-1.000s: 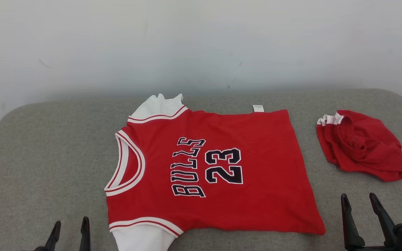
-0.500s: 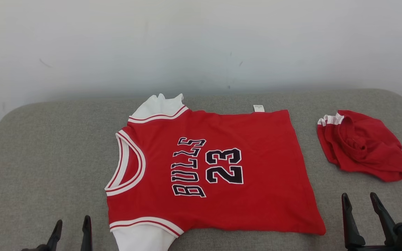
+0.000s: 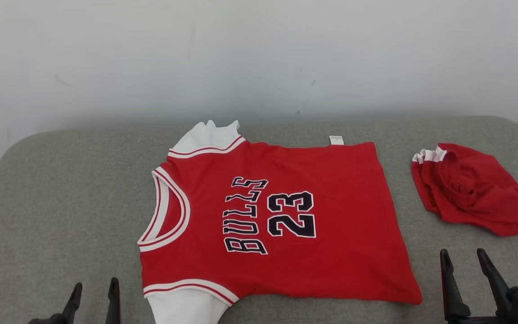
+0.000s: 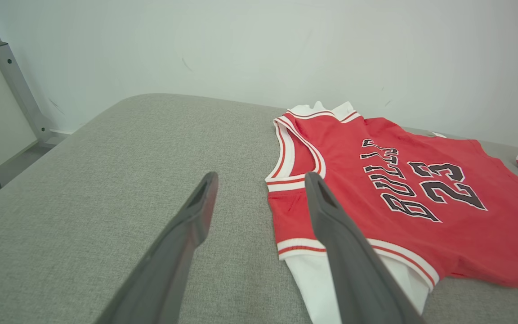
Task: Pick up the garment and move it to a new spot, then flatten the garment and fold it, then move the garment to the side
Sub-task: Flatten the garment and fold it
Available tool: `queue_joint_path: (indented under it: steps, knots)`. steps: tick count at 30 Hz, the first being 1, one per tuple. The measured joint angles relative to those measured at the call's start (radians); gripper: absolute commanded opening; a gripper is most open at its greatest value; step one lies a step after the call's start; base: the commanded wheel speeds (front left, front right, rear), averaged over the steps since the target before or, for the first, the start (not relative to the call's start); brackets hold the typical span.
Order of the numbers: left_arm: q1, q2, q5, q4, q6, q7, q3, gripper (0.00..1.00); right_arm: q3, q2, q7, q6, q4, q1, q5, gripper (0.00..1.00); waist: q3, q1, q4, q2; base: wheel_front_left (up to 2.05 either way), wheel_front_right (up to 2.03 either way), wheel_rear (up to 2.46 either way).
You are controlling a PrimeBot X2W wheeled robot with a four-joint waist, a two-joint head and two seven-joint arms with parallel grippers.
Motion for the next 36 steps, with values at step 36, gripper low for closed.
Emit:
queue_joint_path:
  steps: [36]
  knots:
    - [-0.002,-0.051,-0.134,0.177,-0.157,0.288,-0.137,1.00,0.038,0.001,0.221,0.000,0.155,-0.030,0.002,1.00,0.044,0.0000,0.044,0.0000,0.00,0.00,0.00]
